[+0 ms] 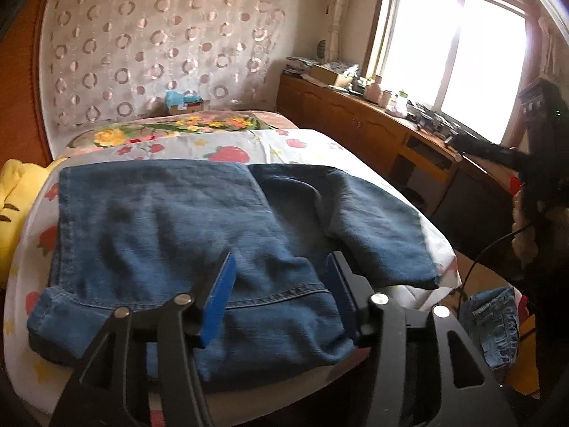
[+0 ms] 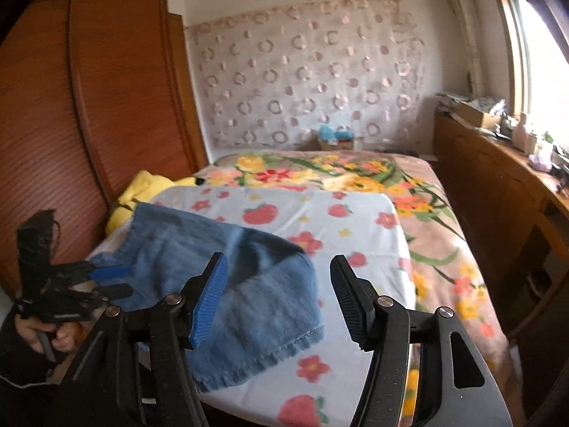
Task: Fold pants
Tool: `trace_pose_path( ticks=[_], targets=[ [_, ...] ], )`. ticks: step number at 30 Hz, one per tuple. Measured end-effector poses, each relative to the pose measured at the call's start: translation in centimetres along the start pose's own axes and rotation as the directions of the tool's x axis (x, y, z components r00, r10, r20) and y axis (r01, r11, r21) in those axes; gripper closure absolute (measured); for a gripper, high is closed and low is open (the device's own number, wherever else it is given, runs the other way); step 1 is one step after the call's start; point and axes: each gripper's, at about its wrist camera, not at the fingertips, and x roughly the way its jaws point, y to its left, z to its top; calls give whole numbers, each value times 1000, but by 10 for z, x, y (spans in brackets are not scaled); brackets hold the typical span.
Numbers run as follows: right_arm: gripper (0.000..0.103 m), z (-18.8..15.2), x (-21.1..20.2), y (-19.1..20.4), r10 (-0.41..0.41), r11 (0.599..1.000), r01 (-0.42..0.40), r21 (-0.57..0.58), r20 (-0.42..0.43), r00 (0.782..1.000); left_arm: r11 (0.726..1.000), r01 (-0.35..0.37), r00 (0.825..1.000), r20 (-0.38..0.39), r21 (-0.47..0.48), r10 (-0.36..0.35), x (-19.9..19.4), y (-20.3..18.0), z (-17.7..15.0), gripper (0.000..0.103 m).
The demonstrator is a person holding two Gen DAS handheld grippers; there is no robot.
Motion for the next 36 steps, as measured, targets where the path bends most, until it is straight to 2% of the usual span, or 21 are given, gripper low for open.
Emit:
trace_pose_path(
  ticks=[6, 13, 18, 22, 23, 24, 25, 26, 27, 30, 36],
  targets=[
    [42, -30, 21, -20, -35, 999, 37, 37, -72, 997, 996, 53, 998, -30, 67, -51, 14, -31, 2, 48],
    [42, -54, 13, -48, -54, 992, 65, 110, -103, 993, 984, 131, 988, -98, 120, -119, 37, -60, -3, 48],
    [42, -62, 11, -60, -65, 987, 80, 139, -115, 991, 978, 179, 972, -174, 111, -159, 61, -70, -5, 48],
    [42, -68, 15, -61, -54, 986, 72, 150, -122, 991, 978, 188, 965, -204, 86, -167, 80, -72, -1, 48],
    [42, -69, 18, -61, -52, 986, 70, 150, -126, 991, 979, 186, 962, -217, 86, -164, 85, -72, -2, 51],
    [42, -71, 19, -60, -49, 986, 69, 150, -131, 990, 978, 190, 960, -226, 90, -166, 89, -74, -3, 62],
    [42, -72, 21, -60, -46, 987, 66, 150, -136, 990, 976, 198, 958, -228, 94, -172, 91, -76, -3, 68],
    [42, -74, 23, -59, -44, 987, 64, 149, -138, 989, 975, 198, 959, -225, 101, -171, 91, -78, -3, 79],
    [42, -75, 24, -59, -42, 987, 63, 149, -142, 989, 974, 197, 963, -210, 115, -170, 88, -80, -3, 94],
    [42, -75, 28, -58, -31, 987, 53, 152, -146, 989, 974, 181, 975, -152, 133, -161, 70, -80, 6, 102],
    [42, -62, 36, -53, -3, 987, 24, 162, -124, 992, 984, 132, 991, -3, 122, -133, 8, -58, 33, 103]
  ],
)
